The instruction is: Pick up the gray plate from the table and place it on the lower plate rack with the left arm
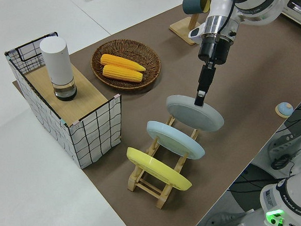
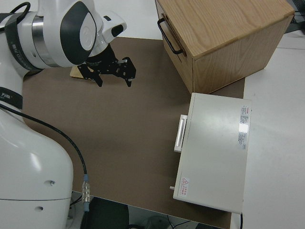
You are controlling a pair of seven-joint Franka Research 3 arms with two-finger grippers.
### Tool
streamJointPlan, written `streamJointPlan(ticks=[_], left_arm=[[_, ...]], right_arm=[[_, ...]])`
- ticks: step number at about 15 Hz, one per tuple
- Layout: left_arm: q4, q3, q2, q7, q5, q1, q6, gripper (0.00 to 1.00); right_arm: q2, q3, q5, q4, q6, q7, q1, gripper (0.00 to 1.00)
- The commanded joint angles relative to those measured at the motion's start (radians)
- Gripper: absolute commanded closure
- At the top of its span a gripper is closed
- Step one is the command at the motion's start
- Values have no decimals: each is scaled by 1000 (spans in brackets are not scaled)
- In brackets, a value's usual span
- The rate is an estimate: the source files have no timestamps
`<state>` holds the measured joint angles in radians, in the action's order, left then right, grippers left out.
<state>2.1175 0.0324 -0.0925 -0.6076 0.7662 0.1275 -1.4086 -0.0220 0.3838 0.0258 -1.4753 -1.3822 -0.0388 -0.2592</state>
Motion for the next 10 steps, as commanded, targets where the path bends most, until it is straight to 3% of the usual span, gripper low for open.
streamJointPlan(ticks=[1, 10], left_arm=[[24, 6, 13, -69, 30, 12, -27, 1000], [50, 1, 40, -204, 56, 55, -30, 1000]], right_arm=[[2, 21, 6, 7, 11, -12, -23, 17], [2, 21, 6, 6, 11, -12, -23, 17]])
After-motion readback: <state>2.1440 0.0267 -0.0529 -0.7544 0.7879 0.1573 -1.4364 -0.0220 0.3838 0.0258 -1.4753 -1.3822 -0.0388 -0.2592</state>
